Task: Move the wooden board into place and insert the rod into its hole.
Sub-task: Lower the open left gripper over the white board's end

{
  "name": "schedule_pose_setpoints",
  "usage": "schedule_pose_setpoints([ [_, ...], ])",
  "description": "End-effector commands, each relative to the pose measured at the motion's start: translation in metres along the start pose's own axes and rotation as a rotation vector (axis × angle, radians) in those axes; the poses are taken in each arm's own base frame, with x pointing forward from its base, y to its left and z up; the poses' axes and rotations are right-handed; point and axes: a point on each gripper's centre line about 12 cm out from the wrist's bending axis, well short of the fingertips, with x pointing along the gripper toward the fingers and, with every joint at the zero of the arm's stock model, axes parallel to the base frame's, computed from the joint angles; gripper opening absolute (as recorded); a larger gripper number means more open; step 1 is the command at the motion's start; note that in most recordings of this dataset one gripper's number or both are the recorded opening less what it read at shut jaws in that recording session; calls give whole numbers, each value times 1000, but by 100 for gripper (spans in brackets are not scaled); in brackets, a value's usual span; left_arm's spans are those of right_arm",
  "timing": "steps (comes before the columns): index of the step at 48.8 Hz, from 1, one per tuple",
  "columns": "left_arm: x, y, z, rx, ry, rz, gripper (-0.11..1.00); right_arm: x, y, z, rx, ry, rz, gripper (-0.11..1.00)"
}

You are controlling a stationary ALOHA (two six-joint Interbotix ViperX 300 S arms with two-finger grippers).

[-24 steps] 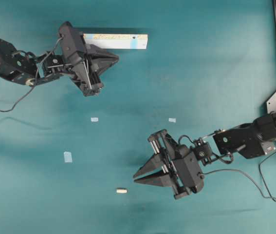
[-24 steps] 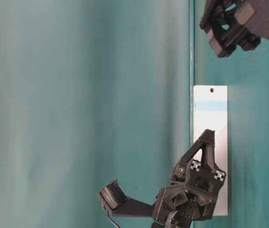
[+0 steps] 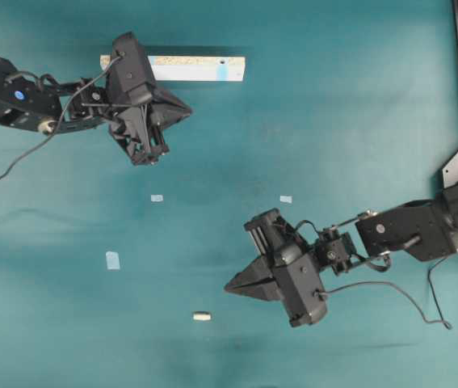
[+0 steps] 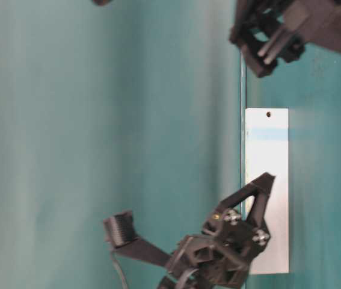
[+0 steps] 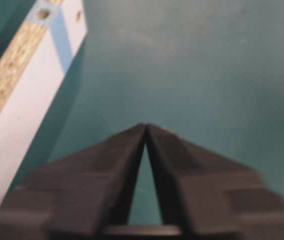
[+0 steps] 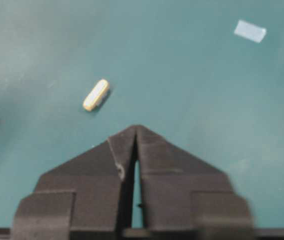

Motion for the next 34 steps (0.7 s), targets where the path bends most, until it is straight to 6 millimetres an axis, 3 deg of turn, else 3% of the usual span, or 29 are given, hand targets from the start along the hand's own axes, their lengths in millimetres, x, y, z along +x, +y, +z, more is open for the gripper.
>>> schedule_pose_setpoints([
  [1,-12,-7,22,13,-39,-18,36,-7,0,21,-7,-40,-2,18],
  [10,-29,-11,31,21,6,-32,82,-12,-1,27,3,-30,-5,71],
  [16,-42,-11,35,46,27,-34,91,-18,-2,31,5,-20,-8,97],
  [25,-58,-3,47,110,36,-20,91,-29,-3,46,3,-19,-16,99],
  [34,-71,28,53,158,68,48,91,-42,-6,61,3,-4,-26,99],
])
